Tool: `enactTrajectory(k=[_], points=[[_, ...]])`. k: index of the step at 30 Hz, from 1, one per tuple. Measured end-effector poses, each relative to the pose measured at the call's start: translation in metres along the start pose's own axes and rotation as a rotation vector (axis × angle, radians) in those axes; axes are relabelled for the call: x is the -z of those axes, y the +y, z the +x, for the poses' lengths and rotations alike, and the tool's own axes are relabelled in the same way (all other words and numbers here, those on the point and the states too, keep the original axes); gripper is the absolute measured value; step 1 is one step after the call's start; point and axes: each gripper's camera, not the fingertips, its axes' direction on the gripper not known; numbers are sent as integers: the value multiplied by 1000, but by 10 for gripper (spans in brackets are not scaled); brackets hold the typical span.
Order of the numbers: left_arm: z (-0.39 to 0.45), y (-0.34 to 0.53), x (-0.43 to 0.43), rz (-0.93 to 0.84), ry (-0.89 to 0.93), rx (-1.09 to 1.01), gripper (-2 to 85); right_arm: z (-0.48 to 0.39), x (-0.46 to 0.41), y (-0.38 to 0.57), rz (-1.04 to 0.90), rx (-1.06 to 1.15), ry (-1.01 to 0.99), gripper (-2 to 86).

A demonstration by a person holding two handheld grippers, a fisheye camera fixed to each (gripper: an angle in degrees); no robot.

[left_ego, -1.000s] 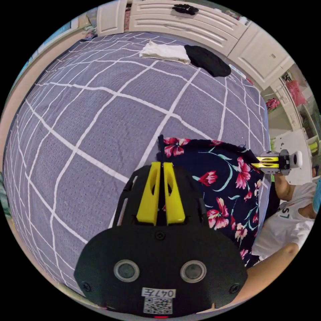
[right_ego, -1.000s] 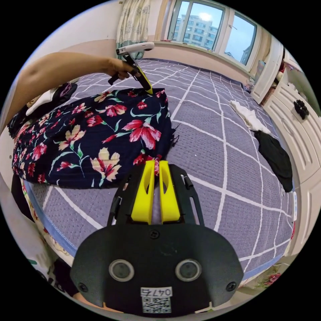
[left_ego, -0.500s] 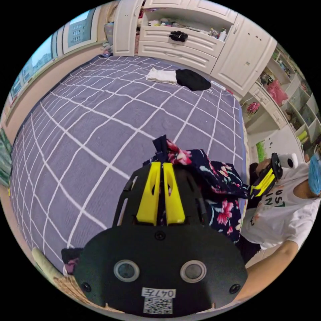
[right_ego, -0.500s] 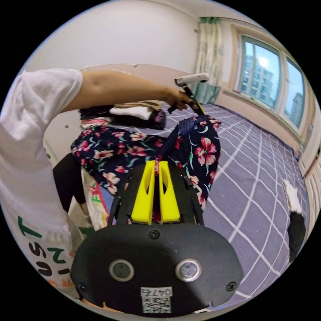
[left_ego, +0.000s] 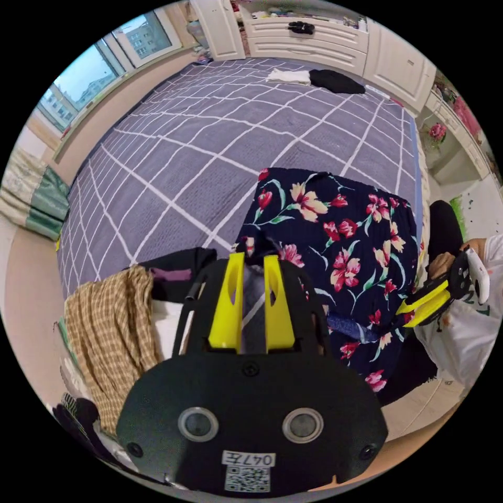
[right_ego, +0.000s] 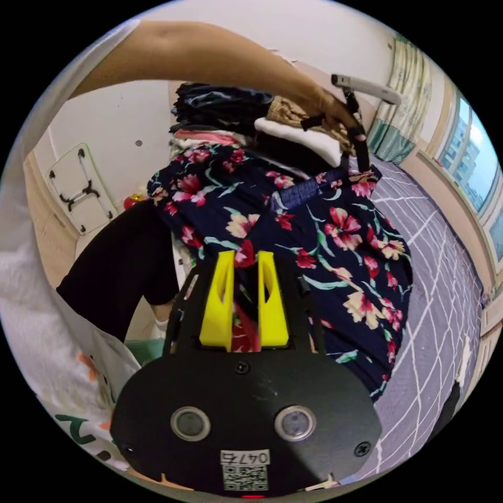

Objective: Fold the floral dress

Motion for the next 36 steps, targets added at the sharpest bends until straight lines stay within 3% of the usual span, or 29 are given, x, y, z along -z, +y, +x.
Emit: enactTrajectory(k=[3,8,13,14,18,21,26,31,36], points=[[0,36,36,47,-59,65,120,-20,-2,-4,-25,46,-12,72],[3,129,119,208,-47,279,86,-62,39,-1,79,126,40,99],[62,239,149,242,5,440,31,-71,90,24,267,73,213,6],[70,245,148,255,3,444,26,-54,90,18,261,9,265,0],[116,222,139,406,64,326,25,-12,42,-35,56,4,151,-5],[111,165,116,316,-24,298,41,-17,3,-46,-73,-5,102,-5],[54,117,72,182,175,372,52,-34,13,-28,-64,-108,-12,-5],[33,109,50,89,-22,415,42,-45,26,-18,-98,-87,-56,-6],[14,124,11,-85,-61,395,35,-55,70,-46,6,-42,34,-5]])
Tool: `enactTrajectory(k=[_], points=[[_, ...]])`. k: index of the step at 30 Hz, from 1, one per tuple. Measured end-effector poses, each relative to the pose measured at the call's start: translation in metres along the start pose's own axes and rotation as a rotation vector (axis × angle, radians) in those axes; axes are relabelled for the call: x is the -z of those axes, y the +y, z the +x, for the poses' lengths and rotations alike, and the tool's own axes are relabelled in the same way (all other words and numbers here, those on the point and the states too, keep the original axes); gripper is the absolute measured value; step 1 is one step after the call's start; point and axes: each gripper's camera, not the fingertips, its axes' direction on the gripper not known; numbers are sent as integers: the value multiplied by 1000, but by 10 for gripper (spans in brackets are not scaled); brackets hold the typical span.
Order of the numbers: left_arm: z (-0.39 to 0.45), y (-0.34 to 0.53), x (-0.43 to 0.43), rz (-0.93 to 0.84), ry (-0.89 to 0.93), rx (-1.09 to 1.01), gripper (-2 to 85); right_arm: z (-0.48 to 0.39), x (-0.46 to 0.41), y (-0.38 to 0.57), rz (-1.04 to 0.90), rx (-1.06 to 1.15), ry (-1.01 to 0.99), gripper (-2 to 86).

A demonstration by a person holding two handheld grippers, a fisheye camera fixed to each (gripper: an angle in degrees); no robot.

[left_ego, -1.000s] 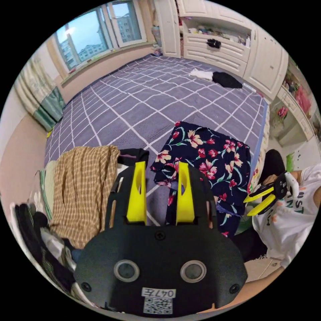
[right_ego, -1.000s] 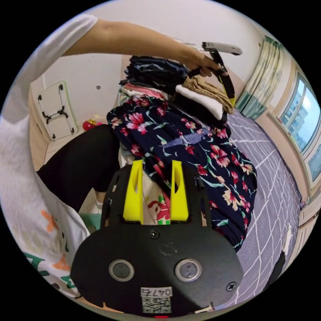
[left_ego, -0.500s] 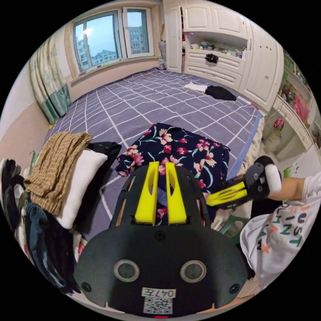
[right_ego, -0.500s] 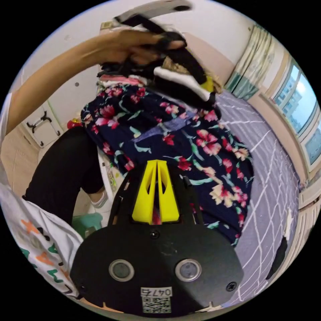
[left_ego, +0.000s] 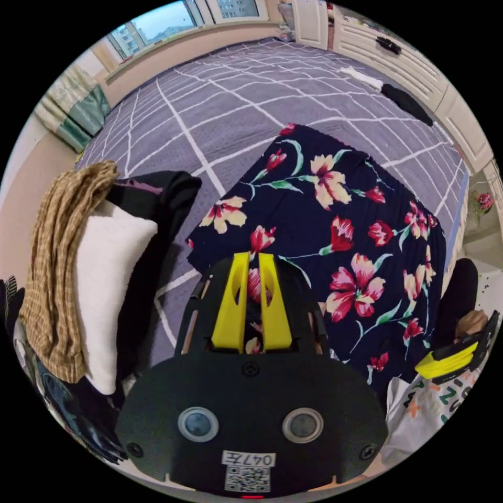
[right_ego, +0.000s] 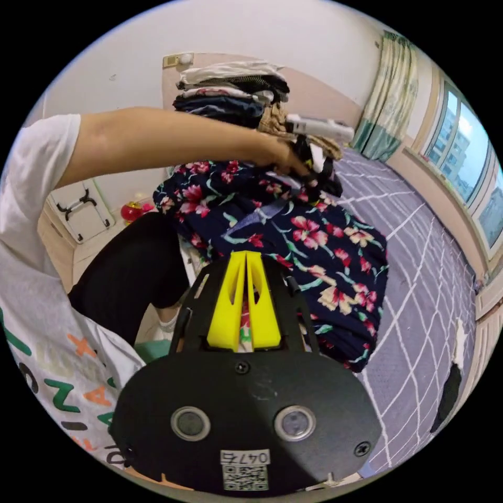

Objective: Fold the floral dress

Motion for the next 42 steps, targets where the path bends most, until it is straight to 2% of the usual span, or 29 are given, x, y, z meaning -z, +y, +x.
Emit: enactTrajectory(k=[3,5,6,7,9,11,12,14,17,22,24,27,29,32,36,39,42], points=[[-27,22,14,109,88,82,55,-16,-12,-13,-48,66,78,1],[-53,54,49,227,214,157,73,-27,-27,-13,-156,114,63,4],[-69,86,79,309,304,179,79,-33,-15,-13,-139,92,93,5],[-85,124,107,354,353,207,84,-37,-2,-13,-81,84,117,6],[-108,186,140,344,312,269,92,-68,48,-11,241,127,175,19],[-130,243,155,298,188,387,102,-100,54,-27,307,209,111,45],[-144,275,154,256,143,461,112,-121,46,-42,319,252,6,60],[-161,316,140,197,174,555,120,-159,25,-62,302,333,-108,71],[-179,371,106,215,322,685,126,-223,-12,-87,246,476,-127,78],[-188,430,60,287,487,801,136,-301,-56,-110,171,701,42,76],[-189,445,56,318,504,840,141,-327,-86,-111,83,809,163,56],[-192,471,55,359,528,890,147,-338,-102,-105,47,878,291,22],[-194,484,52,383,576,907,152,-333,-93,-103,64,837,269,14],[-199,488,39,389,674,919,165,-306,-52,-99,185,693,191,8],[-208,472,16,465,910,924,176,-272,-2,-79,337,607,206,6],[-215,453,13,470,884,943,156,-244,22,-64,392,562,194,6],[-225,440,14,530,893,987,78,-213,35,-51,411,519,174,6]])
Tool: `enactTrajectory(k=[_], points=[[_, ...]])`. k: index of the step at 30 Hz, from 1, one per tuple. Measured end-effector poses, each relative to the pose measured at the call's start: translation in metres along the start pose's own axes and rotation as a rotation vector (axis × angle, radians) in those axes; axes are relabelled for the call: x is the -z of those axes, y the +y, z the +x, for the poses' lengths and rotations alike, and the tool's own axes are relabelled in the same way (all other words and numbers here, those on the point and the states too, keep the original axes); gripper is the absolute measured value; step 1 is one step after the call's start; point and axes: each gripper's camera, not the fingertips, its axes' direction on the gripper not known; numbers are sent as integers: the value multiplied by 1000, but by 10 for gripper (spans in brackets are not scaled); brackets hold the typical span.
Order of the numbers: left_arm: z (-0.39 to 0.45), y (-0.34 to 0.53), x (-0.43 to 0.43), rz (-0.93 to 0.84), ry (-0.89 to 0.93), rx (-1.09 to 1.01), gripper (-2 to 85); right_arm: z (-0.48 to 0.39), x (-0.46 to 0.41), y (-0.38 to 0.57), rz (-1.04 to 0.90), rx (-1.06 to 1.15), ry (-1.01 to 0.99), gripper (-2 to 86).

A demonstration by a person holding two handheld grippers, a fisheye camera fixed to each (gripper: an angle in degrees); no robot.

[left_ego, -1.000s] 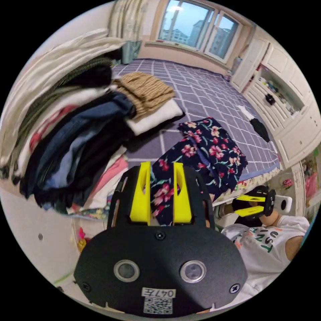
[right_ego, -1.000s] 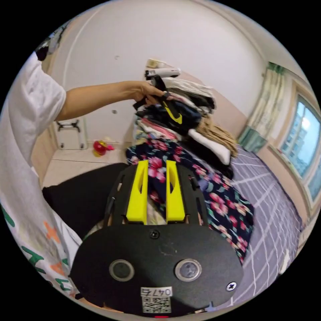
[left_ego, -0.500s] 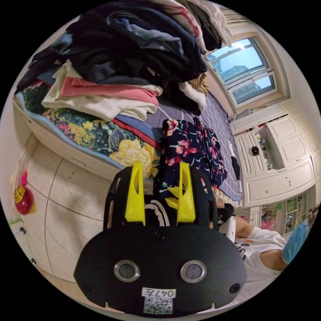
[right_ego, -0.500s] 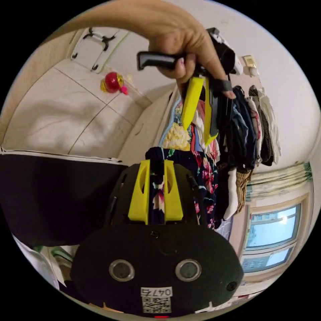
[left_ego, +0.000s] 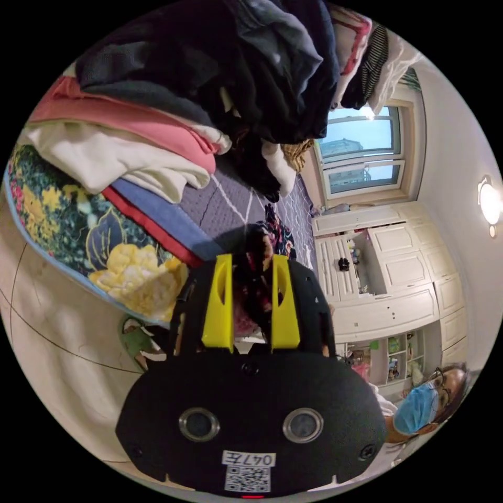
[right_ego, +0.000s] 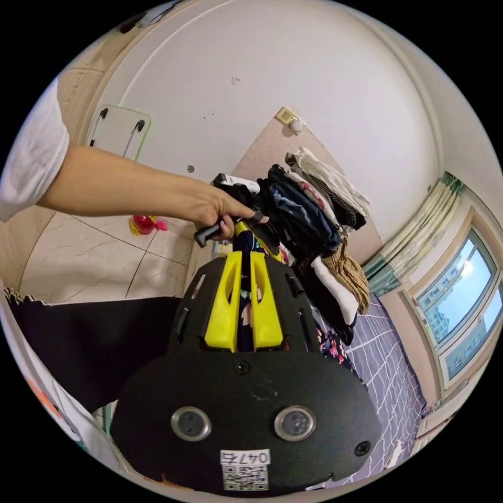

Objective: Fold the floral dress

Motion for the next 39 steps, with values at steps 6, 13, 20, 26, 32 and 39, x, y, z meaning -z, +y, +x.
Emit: enactTrajectory(k=[6,13,20,26,32,39], points=[[76,-7,-9,116,-35,-174,54,80,29,59,37,-241,-3,5],[260,-34,-150,1,-193,-511,55,213,95,203,86,-666,177,4],[309,-27,-376,-150,-341,-548,57,310,103,400,-131,-936,277,5],[283,-8,-497,-306,-381,-481,92,331,80,523,-252,-1089,201,13],[330,-2,-486,-343,-389,-645,166,334,99,589,-235,-1179,295,20],[314,87,-367,-302,-270,-761,156,359,45,532,-179,-880,242,-3]])
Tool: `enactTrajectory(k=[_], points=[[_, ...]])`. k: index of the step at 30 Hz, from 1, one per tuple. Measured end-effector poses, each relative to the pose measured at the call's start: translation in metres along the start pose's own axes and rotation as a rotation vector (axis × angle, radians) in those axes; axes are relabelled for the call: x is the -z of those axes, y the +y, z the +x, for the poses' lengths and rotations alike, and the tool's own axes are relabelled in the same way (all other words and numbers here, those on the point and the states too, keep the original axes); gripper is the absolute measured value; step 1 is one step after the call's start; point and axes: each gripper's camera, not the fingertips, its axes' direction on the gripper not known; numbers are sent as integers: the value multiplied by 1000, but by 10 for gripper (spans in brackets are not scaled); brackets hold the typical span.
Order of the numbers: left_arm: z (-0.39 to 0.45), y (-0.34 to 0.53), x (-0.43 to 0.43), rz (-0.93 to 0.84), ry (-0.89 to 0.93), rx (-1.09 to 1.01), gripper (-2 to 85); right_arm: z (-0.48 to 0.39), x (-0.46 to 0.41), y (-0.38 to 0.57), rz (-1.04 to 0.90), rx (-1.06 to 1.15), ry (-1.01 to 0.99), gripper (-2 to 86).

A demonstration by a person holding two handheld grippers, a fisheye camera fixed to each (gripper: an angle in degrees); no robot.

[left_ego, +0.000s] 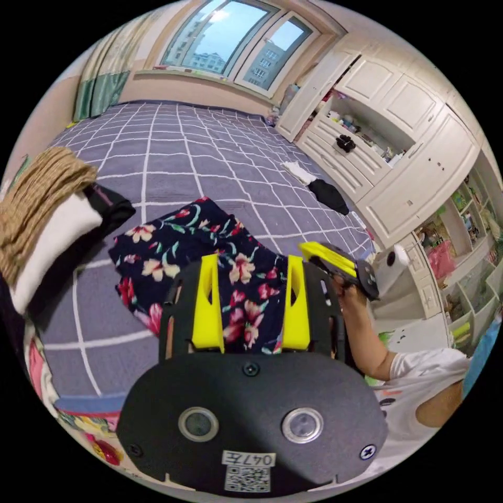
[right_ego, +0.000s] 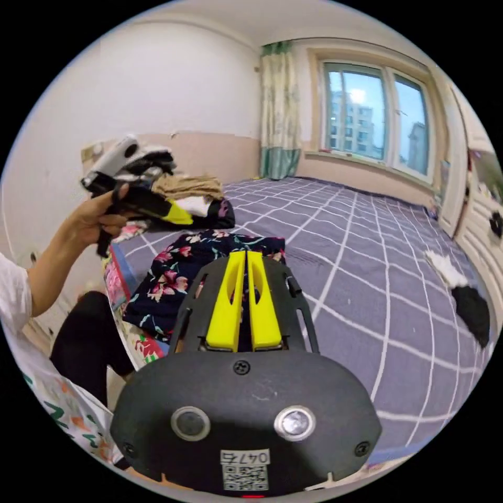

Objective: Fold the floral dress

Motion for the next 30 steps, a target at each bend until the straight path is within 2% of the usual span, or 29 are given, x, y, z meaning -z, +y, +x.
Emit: enactTrajectory(k=[4,7,9,10,12,14,16,18,20,22,24,26,30], points=[[18,87,-9,16,-18,-34,128,-26,-81,-46,-104,189,-24,-5],[49,94,-33,7,-60,-142,123,-30,-157,-79,-240,295,-101,-6],[56,88,-53,-24,-115,-147,114,-32,-218,-83,-416,356,-146,-6],[52,85,-69,-64,-142,-111,107,-31,-230,-81,-444,364,-122,-6],[43,89,-89,-105,-102,-78,114,-8,-265,-67,-481,295,-4,-5],[37,101,-91,-45,-19,-73,121,11,-282,-58,-494,210,-89,-1],[40,119,-61,61,-1,-56,130,19,-276,-59,-427,178,-146,8],[46,134,-25,124,-51,-41,131,33,-250,-71,-253,115,-187,50],[44,152,2,140,-179,16,133,47,-242,-80,-188,42,-177,111],[27,175,17,124,-271,135,150,53,-257,-89,-243,35,-186,172],[11,185,17,114,-247,215,167,47,-293,-90,-346,27,-231,201],[-2,190,11,105,-197,282,179,32,-317,-83,-410,56,-270,201],[-10,190,-10,62,-156,341,182,-8,-355,-66,-535,143,-194,170]])
